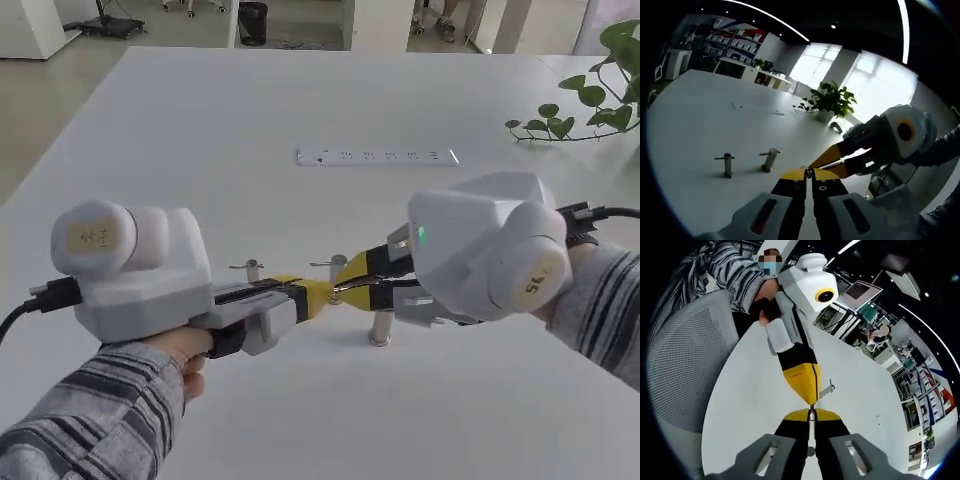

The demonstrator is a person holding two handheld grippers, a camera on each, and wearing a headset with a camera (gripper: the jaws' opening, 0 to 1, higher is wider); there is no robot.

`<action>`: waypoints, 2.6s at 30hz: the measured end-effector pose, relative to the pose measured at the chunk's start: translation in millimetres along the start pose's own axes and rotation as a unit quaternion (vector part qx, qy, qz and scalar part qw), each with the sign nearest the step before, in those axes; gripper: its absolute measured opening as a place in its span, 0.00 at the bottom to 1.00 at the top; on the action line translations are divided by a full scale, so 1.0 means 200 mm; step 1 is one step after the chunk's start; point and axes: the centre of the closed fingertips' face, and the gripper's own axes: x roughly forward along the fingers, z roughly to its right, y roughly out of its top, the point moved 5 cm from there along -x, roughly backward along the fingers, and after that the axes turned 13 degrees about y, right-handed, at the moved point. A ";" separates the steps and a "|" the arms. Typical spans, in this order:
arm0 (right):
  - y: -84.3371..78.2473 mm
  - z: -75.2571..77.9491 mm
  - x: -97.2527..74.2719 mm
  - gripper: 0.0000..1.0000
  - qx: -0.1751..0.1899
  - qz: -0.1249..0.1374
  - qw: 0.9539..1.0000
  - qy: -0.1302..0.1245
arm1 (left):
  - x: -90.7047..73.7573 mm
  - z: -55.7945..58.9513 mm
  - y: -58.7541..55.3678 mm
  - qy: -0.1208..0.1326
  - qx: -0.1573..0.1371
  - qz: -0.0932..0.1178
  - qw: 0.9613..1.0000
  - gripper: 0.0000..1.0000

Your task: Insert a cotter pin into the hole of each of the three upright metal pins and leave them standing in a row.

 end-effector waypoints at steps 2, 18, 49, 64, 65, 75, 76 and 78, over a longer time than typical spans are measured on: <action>0.00 0.00 0.00 0.00 0.008 0.004 1.000 0.000 | 0.00 0.00 0.00 -0.002 -0.003 0.000 1.000 0.00; -0.08 -0.02 0.01 0.07 0.241 0.113 0.963 0.027 | -0.02 -0.03 -0.02 -0.022 0.115 0.017 0.993 0.00; -0.06 -0.12 0.06 0.00 0.251 0.140 0.953 0.091 | -0.07 0.02 -0.09 -0.101 0.168 0.014 0.981 0.00; -0.10 -0.10 0.01 0.00 0.147 0.064 0.983 0.092 | 0.00 0.01 -0.10 -0.074 0.186 0.016 0.980 0.05; -0.10 -0.09 0.01 0.00 0.144 0.060 0.983 0.092 | 0.01 0.01 -0.10 -0.073 0.187 0.016 0.979 0.10; -0.27 -0.06 -0.06 0.00 0.129 -0.013 0.988 0.087 | 0.11 0.02 -0.13 -0.026 0.225 0.042 0.973 0.30; -0.29 -0.06 -0.07 0.00 0.131 -0.017 0.988 0.086 | 0.12 0.02 -0.13 -0.023 0.227 0.043 0.973 0.31; -0.33 -0.05 -0.09 0.00 0.130 -0.030 0.987 0.086 | 0.15 0.02 -0.15 -0.017 0.226 0.044 0.973 0.34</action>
